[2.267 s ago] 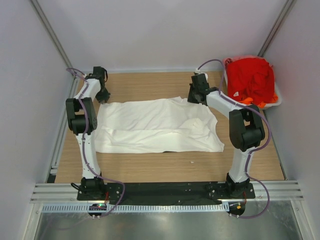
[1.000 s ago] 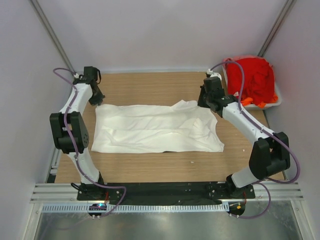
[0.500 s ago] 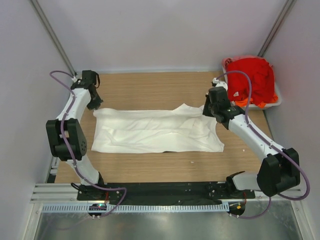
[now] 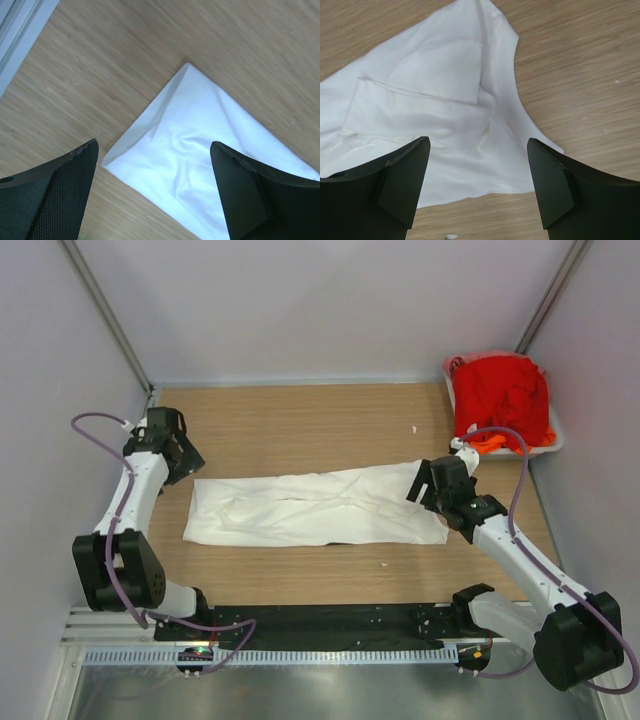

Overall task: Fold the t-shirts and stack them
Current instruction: Fold the tshirt

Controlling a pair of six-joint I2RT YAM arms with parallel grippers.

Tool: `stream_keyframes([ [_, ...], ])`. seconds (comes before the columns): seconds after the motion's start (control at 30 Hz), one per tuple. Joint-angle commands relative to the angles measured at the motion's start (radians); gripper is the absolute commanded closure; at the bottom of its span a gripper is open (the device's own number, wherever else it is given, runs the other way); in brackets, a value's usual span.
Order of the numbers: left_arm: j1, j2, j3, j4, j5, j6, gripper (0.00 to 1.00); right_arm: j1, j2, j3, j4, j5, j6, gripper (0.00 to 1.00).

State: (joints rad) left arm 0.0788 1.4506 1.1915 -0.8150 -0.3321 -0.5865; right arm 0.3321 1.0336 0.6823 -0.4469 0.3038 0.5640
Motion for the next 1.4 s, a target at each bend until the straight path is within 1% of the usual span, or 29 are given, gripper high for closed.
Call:
stream_keyframes([
  [0.0,-0.008,-0.058,-0.035,0.135,0.1,-0.045,0.07,0.019,-0.063,0.011,0.025,0.023,0.042,0.15],
  [0.1,-0.059,-0.03,-0.072,0.184,0.114,-0.05,0.09,0.053,-0.052,-0.007,0.059,-0.011,0.066,0.16],
  [0.13,-0.104,-0.013,-0.082,0.207,0.11,-0.055,0.1,0.085,-0.035,-0.013,0.074,-0.018,0.077,0.15],
  [0.23,-0.174,0.079,-0.09,0.224,0.096,-0.064,0.11,0.148,0.063,-0.013,0.115,-0.025,0.123,0.16],
  [0.27,-0.188,0.123,-0.096,0.231,0.094,-0.067,0.11,0.157,0.127,-0.012,0.128,-0.029,0.135,0.16],
  [0.33,-0.22,0.155,-0.113,0.252,0.1,-0.064,0.12,0.169,0.193,0.006,0.155,-0.041,0.155,0.16],
  [0.4,-0.241,0.18,-0.136,0.267,0.111,-0.059,0.12,0.171,0.299,0.028,0.171,-0.04,0.158,0.16],
  [0.6,-0.29,0.198,-0.182,0.263,0.218,-0.041,0.15,0.17,0.577,0.209,0.168,0.0,0.105,0.16],
  [0.63,-0.301,0.195,-0.19,0.257,0.222,-0.045,0.16,0.166,0.65,0.271,0.162,0.009,0.079,0.15],
  [0.7,-0.339,0.179,-0.229,0.249,0.243,-0.047,0.16,0.147,0.732,0.342,0.136,0.018,0.057,0.15],
  [0.73,-0.347,0.174,-0.246,0.243,0.246,-0.053,0.16,0.137,0.806,0.412,0.132,0.014,0.038,0.15],
  [0.8,-0.369,0.162,-0.308,0.252,0.28,-0.088,0.17,0.122,0.87,0.491,0.103,0.008,0.014,0.16],
  [0.83,-0.384,0.151,-0.329,0.254,0.288,-0.098,0.18,0.11,0.938,0.576,0.091,0.011,0.005,0.16],
  [0.87,-0.405,0.143,-0.348,0.255,0.289,-0.108,0.18,0.105,0.968,0.624,0.079,0.011,-0.015,0.16],
  [0.9,-0.456,0.137,-0.389,0.266,0.298,-0.137,0.18,0.101,1.005,0.672,0.056,0.009,-0.024,0.16],
  [0.93,-0.487,0.119,-0.411,0.273,0.301,-0.154,0.18,0.096,1.034,0.775,0.047,-0.008,-0.033,0.16],
  [0.97,-0.52,0.11,-0.434,0.284,0.307,-0.176,0.18,0.096,1.107,0.833,0.037,-0.015,-0.044,0.16],
  [1.0,-0.587,0.102,-0.478,0.315,0.317,-0.197,0.18,0.094,1.147,0.894,0.021,-0.038,-0.074,0.16],
  [1.03,-0.621,0.093,-0.501,0.333,0.359,-0.254,0.18,0.096,1.186,1.027,0.008,-0.092,-0.091,0.16],
  [1.07,-0.658,0.076,-0.526,0.356,0.37,-0.288,0.18,0.096,1.233,1.093,0.002,-0.135,-0.107,0.17],
  [1.1,-0.745,0.068,-0.562,0.41,0.376,-0.323,0.18,0.096,1.316,1.159,0.004,-0.181,-0.139,0.17],
  [1.13,-0.795,0.067,-0.573,0.437,0.389,-0.407,0.18,0.097,1.367,1.295,-0.007,-0.218,-0.151,0.17],
  [1.17,-0.842,0.079,-0.576,0.463,0.393,-0.441,0.18,0.097,1.414,1.371,-0.022,-0.276,-0.156,0.17],
  [1.2,-0.934,0.094,-0.555,0.497,0.396,-0.478,0.18,0.096,1.51,1.516,-0.048,-0.29,-0.162,0.17],
  [1.23,-0.974,0.112,-0.535,0.51,0.4,-0.507,0.17,0.097,1.554,1.589,-0.065,-0.345,-0.167,0.17],
  [1.27,-1.013,0.138,-0.514,0.526,0.415,-0.554,0.17,0.097,1.591,1.65,-0.07,-0.397,-0.167,0.17],
  [1.3,-1.089,0.183,-0.459,0.549,0.419,-0.573,0.16,0.097,1.627,1.696,-0.055,-0.432,-0.165,0.16],
  [1.33,-1.125,0.21,-0.426,0.557,0.427,-0.59,0.16,0.097,1.666,1.75,-0.036,-0.455,-0.161,0.16],
  [1.37,-1.161,0.232,-0.394,0.568,0.436,-0.613,0.16,0.097,1.675,1.757,-0.014,-0.491,-0.156,0.15],
])
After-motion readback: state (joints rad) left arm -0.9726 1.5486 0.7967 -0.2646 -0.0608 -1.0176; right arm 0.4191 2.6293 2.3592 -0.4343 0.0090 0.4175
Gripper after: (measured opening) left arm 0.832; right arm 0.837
